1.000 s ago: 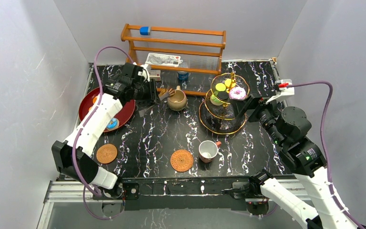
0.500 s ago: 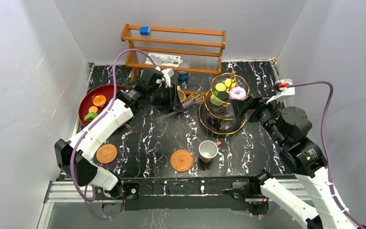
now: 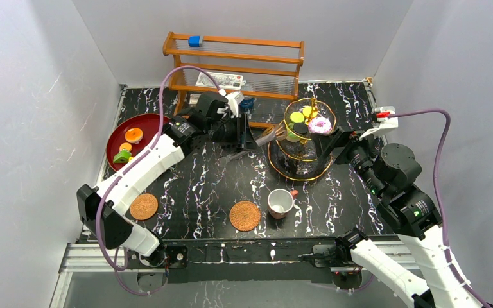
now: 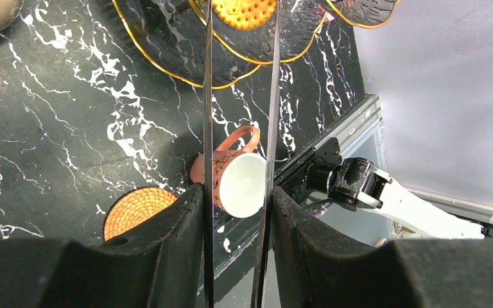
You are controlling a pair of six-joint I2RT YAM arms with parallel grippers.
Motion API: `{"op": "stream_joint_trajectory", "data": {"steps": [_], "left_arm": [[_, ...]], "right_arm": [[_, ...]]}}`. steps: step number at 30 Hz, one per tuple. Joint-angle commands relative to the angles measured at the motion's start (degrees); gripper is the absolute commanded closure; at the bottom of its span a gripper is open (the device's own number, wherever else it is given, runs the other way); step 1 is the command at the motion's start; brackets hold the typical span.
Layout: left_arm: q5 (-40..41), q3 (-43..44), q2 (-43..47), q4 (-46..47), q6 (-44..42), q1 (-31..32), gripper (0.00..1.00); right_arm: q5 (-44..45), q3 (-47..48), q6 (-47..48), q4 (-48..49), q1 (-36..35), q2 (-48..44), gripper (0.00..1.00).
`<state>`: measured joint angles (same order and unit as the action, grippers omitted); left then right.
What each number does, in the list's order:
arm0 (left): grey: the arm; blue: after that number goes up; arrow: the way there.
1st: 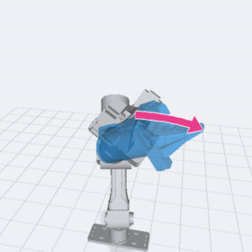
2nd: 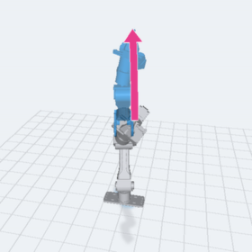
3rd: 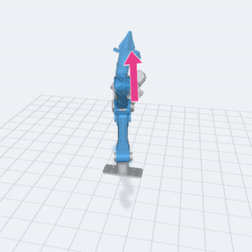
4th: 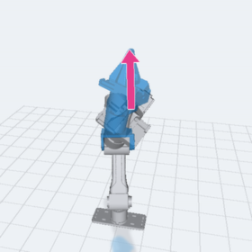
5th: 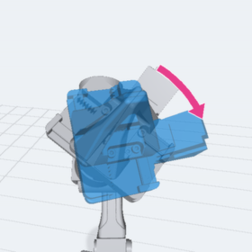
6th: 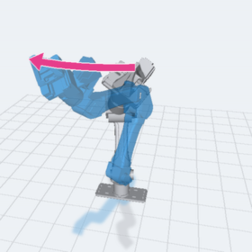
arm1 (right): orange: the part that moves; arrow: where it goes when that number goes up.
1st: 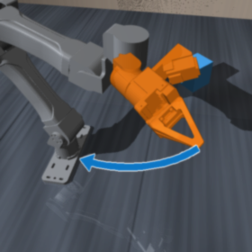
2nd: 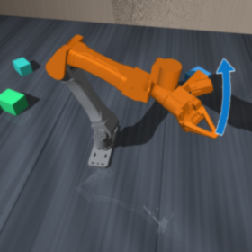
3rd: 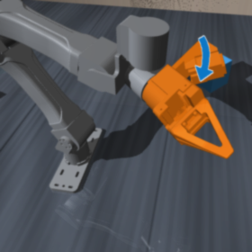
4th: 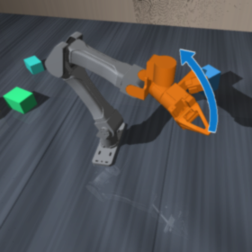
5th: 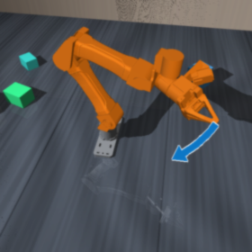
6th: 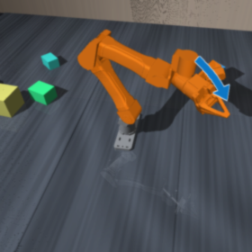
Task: Serve the afternoon tea
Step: Place the desert on the desert table.
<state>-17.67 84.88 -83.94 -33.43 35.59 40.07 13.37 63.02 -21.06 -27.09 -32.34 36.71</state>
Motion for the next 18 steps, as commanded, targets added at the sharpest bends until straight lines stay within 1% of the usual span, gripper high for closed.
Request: {"op": "stream_joint_trajectory", "data": {"steps": [1, 9, 18], "left_arm": [[-1.47, 3.35, -0.93, 2.30, 0.43, 1.27, 0.66], [-1.58, 4.98, -3.75, 2.26, 0.04, 2.31, 0.64], [-1.52, 6.98, -6.68, 0.97, -0.78, 2.47, 0.59]], "right_arm": [[0.25, 2.37, 0.24, 1.61, -0.22, -0.66, 0.01], [0.17, 2.28, 0.16, 1.53, -0.25, -0.96, 0.01], [0.50, 3.29, 0.23, 1.74, -0.25, -0.24, 0.01]]}}
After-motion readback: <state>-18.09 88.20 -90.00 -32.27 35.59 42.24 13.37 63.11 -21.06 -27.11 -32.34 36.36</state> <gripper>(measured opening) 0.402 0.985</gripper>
